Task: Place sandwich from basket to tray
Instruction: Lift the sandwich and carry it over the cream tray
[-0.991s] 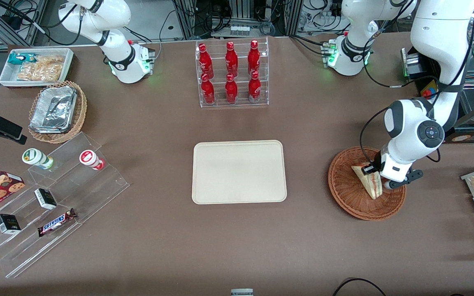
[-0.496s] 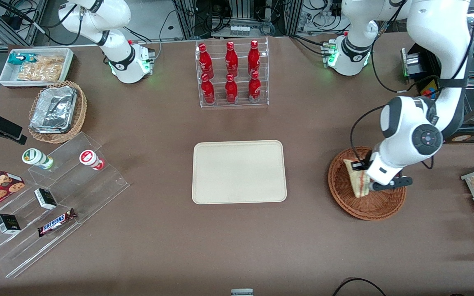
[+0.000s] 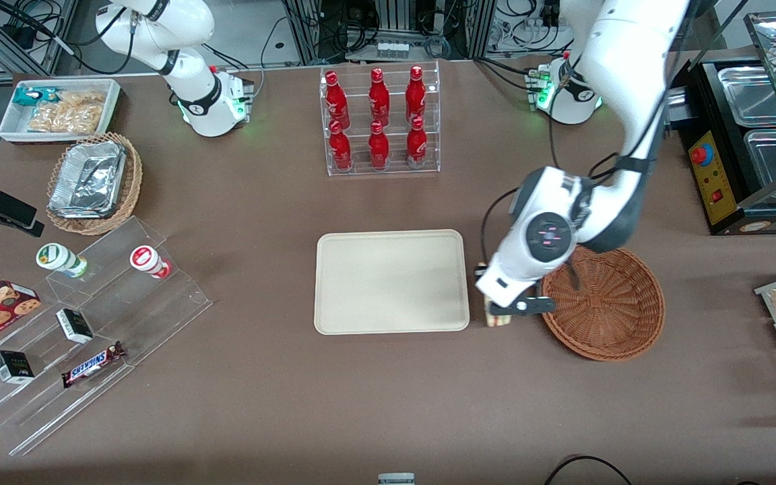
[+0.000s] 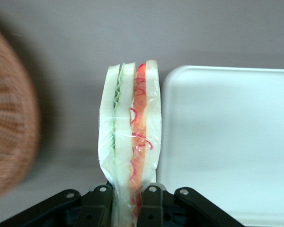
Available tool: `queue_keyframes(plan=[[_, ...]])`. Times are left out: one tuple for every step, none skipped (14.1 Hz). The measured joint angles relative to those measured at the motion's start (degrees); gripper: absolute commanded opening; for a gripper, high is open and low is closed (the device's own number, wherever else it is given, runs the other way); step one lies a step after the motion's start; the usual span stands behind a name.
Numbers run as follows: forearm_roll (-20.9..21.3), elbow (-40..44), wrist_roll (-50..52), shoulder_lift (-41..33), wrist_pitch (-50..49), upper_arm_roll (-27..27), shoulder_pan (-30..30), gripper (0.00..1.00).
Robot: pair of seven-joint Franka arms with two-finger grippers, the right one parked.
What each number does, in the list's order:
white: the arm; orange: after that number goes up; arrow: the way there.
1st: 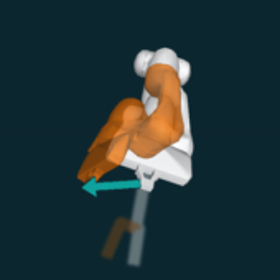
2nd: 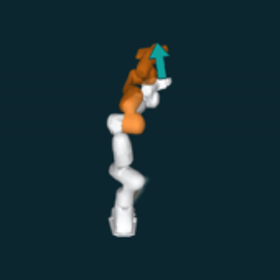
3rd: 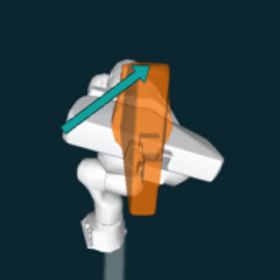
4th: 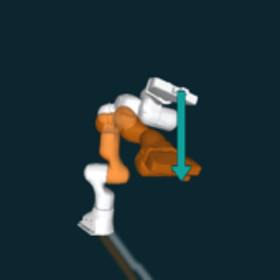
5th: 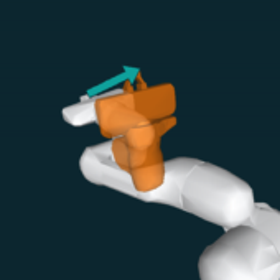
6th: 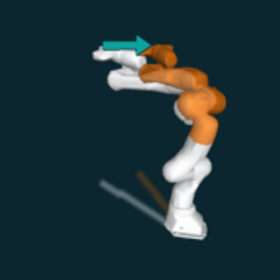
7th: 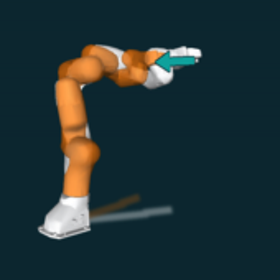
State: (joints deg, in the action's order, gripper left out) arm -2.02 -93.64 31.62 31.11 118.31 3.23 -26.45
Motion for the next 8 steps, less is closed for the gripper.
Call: queue_keyframes(plan=[[0.0,2.3,2.6,2.1,0.0,0.0,-2.2,0.03],[0.0,4.5,4.8,4.1,0.0,0.0,-4.1,0.03],[0.0,6.6,6.7,6.0,0.0,0.0,-5.7,0.03],[0.0,8.8,8.4,7.8,0.0,0.0,-7.1,0.03],[0.0,10.7,10.0,9.3,0.0,0.0,-8.2,0.03],[0.0,12.3,11.2,10.6,0.0,0.0,-9.3,0.03],[0.0,13.7,12.3,11.7,0.0,0.0,-10.3,0.03],[0.0,14.9,12.9,12.6,0.0,0.0,-11.1,0.03]])
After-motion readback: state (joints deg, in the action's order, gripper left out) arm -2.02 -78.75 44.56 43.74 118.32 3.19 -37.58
